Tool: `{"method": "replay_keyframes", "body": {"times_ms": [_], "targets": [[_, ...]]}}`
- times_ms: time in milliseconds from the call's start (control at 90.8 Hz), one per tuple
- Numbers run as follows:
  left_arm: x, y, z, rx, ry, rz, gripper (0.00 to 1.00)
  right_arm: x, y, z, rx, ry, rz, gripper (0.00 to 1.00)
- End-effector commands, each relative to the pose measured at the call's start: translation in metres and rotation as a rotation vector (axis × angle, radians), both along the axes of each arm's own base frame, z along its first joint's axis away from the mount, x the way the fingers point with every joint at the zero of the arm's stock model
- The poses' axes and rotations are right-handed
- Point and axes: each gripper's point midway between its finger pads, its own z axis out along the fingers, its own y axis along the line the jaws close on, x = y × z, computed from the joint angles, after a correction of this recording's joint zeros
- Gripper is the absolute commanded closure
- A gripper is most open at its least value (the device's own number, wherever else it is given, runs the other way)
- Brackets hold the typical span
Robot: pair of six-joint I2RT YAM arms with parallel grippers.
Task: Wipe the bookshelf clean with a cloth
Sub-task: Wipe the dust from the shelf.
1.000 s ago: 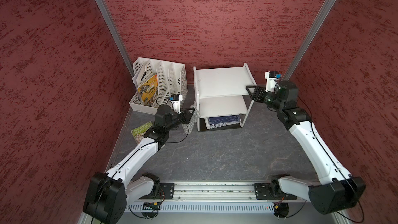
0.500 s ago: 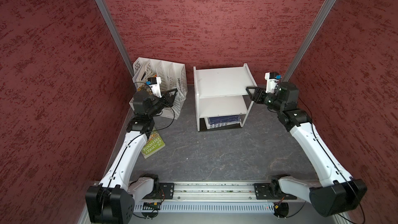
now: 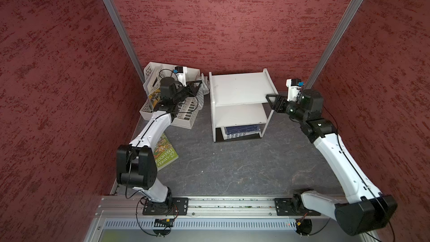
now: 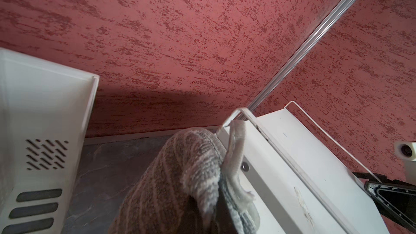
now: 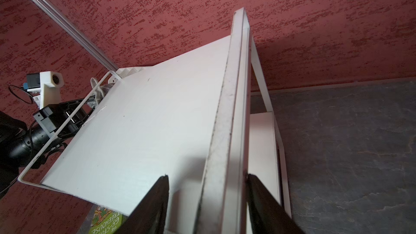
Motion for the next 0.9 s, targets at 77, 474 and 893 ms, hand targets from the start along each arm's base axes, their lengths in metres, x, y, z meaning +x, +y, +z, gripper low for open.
{"method": "replay_keyframes", "body": {"times_ms": [77, 474, 893], "targets": [[0.021, -0.030, 0.011, 0.051, -0.069, -0.045, 1.00, -0.006, 0.015, -0.002, 0.002, -0.008, 0.070, 0.41], [0.033, -0.051, -0.072, 0.078, 0.045, -0.057, 1.00, -0.002, 0.016, -0.012, -0.007, 0.009, 0.079, 0.41], [0.039, -0.054, -0.131, 0.076, 0.148, -0.064, 1.00, -0.003, 0.015, -0.014, -0.017, 0.016, 0.070, 0.41]]}}
